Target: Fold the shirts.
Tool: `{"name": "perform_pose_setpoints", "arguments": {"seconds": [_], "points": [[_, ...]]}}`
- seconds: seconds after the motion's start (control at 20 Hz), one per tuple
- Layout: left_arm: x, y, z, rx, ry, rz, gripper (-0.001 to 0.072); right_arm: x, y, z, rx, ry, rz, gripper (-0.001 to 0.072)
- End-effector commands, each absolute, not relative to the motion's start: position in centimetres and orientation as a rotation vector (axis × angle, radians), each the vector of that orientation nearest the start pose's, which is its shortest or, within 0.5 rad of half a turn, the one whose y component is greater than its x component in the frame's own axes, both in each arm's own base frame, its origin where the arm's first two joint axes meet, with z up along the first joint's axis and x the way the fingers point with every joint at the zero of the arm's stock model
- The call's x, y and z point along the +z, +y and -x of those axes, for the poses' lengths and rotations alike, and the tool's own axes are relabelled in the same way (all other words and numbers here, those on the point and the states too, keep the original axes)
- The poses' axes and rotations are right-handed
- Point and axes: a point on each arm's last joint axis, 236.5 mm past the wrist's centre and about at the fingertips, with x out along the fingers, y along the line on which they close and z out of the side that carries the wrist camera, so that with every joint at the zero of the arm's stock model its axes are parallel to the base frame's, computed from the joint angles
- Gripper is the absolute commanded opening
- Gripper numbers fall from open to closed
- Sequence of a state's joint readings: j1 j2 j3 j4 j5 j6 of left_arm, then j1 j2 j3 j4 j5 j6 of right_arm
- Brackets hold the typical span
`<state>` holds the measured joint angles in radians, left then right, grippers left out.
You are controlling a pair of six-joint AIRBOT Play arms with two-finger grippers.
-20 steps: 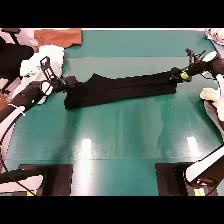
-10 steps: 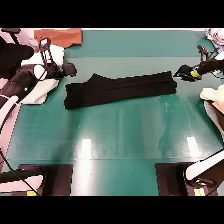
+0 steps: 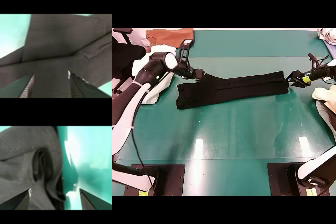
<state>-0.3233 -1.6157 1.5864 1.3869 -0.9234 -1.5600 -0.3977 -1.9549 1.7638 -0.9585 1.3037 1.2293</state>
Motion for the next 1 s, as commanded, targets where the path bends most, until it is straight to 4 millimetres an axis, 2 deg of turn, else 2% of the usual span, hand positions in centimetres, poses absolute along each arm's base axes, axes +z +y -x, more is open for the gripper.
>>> {"name": "perform_pose_setpoints", "arguments": {"seconds": [0.0,0.1,0.3,0.35,0.4,0.5,0.55,0.7,0.8,0.95], "points": [[4.7,-21.9,-50.7,-0.426,1.005,-0.023,0.0468,-6.8,-6.8,-50.6,0.342,1.247,-0.659,0.0707],[4.3,-22.3,-50.9,-0.433,1.014,-0.013,0.0468,-7.2,-5.6,-50.0,0.409,1.269,-0.716,0.0706],[0.2,-24.2,-49.4,-0.491,1.130,0.008,0.0468,-7.1,-1.5,-50.4,0.508,1.279,-0.719,0.0694],[-0.7,-24.6,-48.9,-0.502,1.155,-0.008,0.0468,-7.2,-0.5,-50.5,0.520,1.285,-0.702,0.0634],[-1.3,-25.1,-48.4,-0.521,1.170,-0.031,0.0468,-7.2,0.3,-50.5,0.539,1.287,-0.679,0.0486],[-1.4,-25.7,-47.9,-0.532,1.177,-0.045,0.0447,-7.0,1.3,-50.3,0.573,1.295,-0.654,0.0071],[-1.2,-25.7,-47.8,-0.535,1.184,-0.047,0.0351,-6.4,1.6,-49.7,0.593,1.309,-0.653,0.0018],[-0.5,-25.6,-46.9,-0.549,1.223,-0.062,0.0353,-4.0,1.0,-48.1,0.531,1.374,-0.640,0.0016],[0.0,-26.0,-46.5,-0.568,1.234,-0.043,0.0352,-1.0,0.8,-47.2,0.489,1.383,-0.607,0.0016],[0.5,-28.9,-46.3,-0.621,1.181,-0.045,0.0351,4.3,2.7,-46.1,0.511,1.333,-0.545,0.0015]]}}
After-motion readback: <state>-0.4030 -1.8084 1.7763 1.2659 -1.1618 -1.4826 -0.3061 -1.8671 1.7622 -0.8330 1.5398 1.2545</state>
